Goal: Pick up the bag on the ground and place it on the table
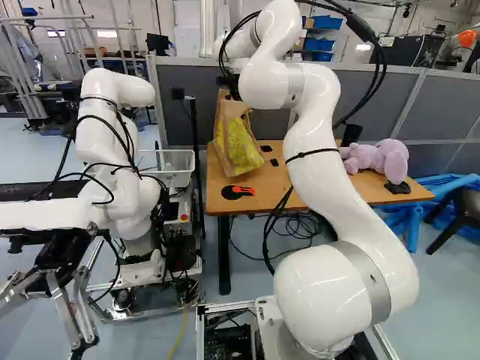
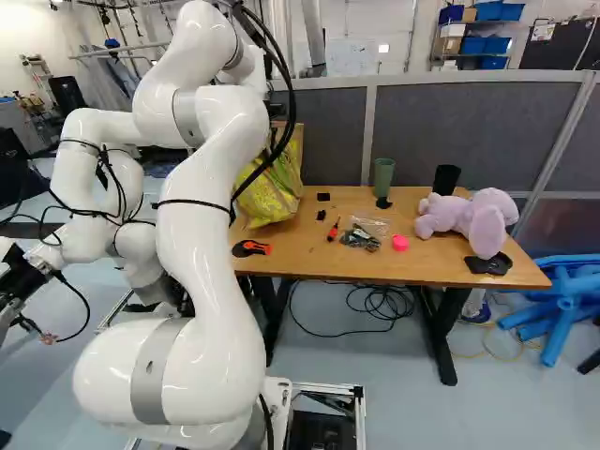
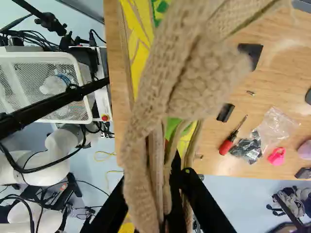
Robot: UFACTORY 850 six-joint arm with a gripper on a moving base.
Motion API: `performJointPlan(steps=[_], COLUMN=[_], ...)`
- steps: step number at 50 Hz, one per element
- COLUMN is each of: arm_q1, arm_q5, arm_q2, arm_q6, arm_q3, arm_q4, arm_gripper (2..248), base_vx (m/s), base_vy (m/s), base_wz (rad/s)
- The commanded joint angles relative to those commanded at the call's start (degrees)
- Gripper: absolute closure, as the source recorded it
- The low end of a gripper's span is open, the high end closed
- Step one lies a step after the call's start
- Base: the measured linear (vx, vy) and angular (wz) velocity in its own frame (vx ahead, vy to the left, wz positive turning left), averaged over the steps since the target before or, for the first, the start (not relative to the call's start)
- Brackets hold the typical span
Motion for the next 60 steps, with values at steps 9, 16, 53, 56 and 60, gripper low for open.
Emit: performJointPlan(steps=[9, 16, 53, 56, 60], arm_q1=[0.0, 0.0, 0.0, 0.0, 0.0], arm_q5=[0.0, 0.0, 0.0, 0.0, 0.0], arm_q2=[-0.01, -0.01, 3.15, 3.51, 3.98], arm_q6=[0.0, 0.0, 0.0, 0.0, 0.0], arm_q3=[-0.01, -0.01, -0.19, -0.24, -0.32], arm_q4=[0.0, 0.0, 0.0, 0.0, 0.0], arm_gripper=[177, 143, 3, 3, 3], base_vx=[0.0, 0.0, 0.0, 0.0, 0.0], base_vy=[0.0, 0.0, 0.0, 0.0, 0.0], base_wz=[0.0, 0.0, 0.0, 0.0, 0.0])
